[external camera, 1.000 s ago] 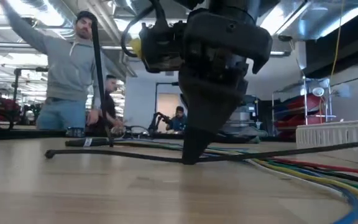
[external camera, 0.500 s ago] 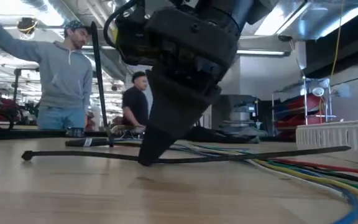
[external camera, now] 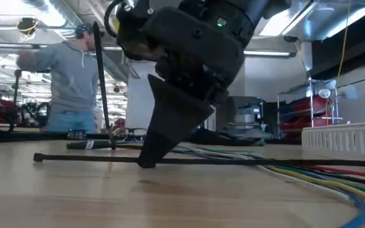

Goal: Ziptie cables
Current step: Wrap the zip tie on the cables

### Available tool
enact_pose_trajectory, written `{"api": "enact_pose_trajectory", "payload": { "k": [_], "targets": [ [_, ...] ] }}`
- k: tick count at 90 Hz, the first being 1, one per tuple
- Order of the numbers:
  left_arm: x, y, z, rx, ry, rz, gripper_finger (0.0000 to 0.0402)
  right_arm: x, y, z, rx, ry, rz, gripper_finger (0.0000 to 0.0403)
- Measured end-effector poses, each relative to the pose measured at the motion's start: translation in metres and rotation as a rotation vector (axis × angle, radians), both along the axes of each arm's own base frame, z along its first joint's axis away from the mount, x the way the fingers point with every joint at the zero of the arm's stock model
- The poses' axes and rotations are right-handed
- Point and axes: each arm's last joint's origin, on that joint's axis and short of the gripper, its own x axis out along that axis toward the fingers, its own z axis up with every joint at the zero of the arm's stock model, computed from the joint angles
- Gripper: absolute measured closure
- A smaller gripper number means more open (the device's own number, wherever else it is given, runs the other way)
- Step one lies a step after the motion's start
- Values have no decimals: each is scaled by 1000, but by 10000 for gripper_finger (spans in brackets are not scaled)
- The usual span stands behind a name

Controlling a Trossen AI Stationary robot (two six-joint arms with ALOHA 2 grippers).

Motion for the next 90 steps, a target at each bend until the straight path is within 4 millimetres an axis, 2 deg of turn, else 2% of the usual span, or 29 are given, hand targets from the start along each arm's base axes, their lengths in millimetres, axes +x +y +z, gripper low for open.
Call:
{"api": "enact_pose_trajectory", "payload": {
  "k": [7,21,37,55,71,90],
  "targets": [
    [-3,0,7,2,-51,14,208,-1,0,10,11,-20,1,403],
    [-11,0,20,35,-160,26,208,0,1,42,22,-136,-17,403],
    [-16,3,29,69,-246,58,208,3,-3,61,32,-227,-40,403],
    [-19,9,44,100,-310,67,208,3,-15,89,36,-312,-74,403],
    [-21,17,63,114,-390,101,208,1,-33,127,42,-420,-110,403],
    [-10,28,65,192,-421,192,208,11,-43,144,97,-564,-111,403]
  ]
}}
